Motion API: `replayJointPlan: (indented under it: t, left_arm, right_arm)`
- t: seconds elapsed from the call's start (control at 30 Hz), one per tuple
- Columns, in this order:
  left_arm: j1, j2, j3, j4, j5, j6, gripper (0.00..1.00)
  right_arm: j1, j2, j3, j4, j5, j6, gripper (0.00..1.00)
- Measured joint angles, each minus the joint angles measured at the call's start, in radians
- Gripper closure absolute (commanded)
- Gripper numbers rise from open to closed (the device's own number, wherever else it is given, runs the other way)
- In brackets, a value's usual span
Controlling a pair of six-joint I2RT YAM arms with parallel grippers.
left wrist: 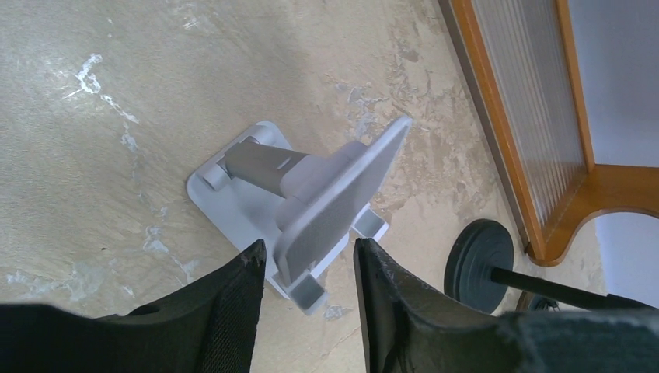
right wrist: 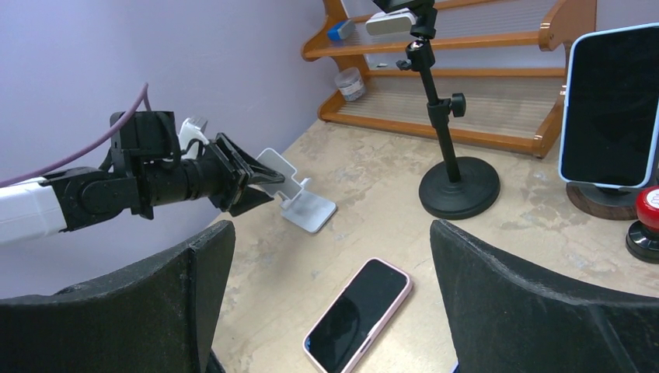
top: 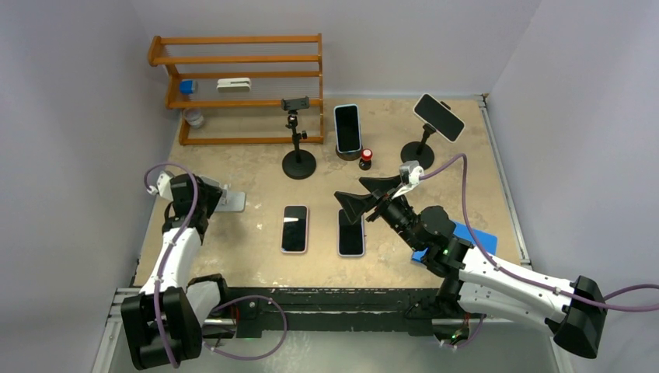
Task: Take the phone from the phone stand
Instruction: Pick up the phone stand at the center of the board, then place the phone stand at the center of the board.
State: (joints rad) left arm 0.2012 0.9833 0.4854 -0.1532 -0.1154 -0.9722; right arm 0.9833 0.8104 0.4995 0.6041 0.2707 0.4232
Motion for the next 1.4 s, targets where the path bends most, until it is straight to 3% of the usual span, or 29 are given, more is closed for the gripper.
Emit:
replayJointPlan:
  t: [0.33,0.63,1.03,1.27,1.4]
  left_arm:
    - [0.028,0.019,-0.021,0.041,0.041,-0.012,0.72]
    - [0.028,0.011,-0.026,0.098,0.079,0.015,1.0]
    - [0.028,0.011,-0.023,0.232,0.229,0.117,1.0]
    - [0.022,0.223,-0.016,0.641,0.483,0.217,1.0]
    - [0.01,0.371,0.012,0.791,0.618,0.294,1.0]
  right_arm:
    - [0.0,0.0,0.0,0.0,0.003,-0.006,0.04]
    - [0.0,-0.001,0.0,0.0,0.005,-0.013,0.05]
    - [0.0,-0.01,0.0,-0.001,0.005,-0.021,0.05]
    - [0.0,-0.01,0.0,-0.003,0.003,-0.021,0.05]
    - [0.0,-0.013,0.0,-0.018,0.003,-0.021,0.05]
